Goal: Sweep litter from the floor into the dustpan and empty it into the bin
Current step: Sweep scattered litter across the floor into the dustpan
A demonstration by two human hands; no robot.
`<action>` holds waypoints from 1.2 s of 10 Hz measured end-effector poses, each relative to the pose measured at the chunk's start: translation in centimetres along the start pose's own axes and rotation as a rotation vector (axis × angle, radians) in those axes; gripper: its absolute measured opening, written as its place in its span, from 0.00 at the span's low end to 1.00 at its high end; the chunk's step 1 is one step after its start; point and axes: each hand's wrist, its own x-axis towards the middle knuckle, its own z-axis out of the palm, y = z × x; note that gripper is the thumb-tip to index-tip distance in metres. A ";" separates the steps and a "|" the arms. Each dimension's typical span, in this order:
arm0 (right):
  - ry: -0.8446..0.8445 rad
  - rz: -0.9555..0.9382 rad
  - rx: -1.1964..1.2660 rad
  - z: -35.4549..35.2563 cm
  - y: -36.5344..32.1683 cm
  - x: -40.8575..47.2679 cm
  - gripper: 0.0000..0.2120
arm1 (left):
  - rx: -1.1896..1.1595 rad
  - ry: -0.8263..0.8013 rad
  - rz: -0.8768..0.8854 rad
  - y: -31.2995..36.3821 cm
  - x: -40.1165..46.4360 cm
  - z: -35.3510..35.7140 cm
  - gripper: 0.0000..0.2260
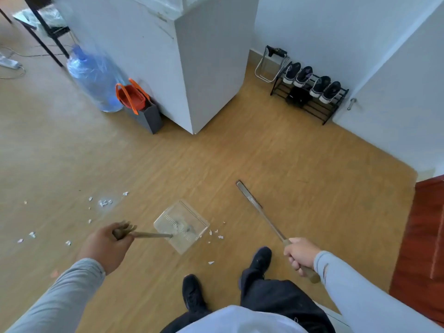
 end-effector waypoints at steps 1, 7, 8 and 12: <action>0.056 -0.028 -0.051 1.1 -2.9 -0.7 0.22 | -0.027 0.003 -0.032 -2.1 -0.2 -0.5 0.13; 0.002 -0.066 -0.798 19.4 4.5 7.2 0.20 | 0.041 -0.041 -0.131 -13.0 -2.1 -2.9 0.11; 0.030 0.022 -0.859 16.7 4.6 5.6 0.25 | 0.063 -0.064 -0.128 -14.0 -2.4 -2.7 0.12; 0.105 -0.062 -0.839 7.5 1.4 -2.5 0.30 | 0.086 -0.087 -0.104 -14.3 -2.8 -2.6 0.13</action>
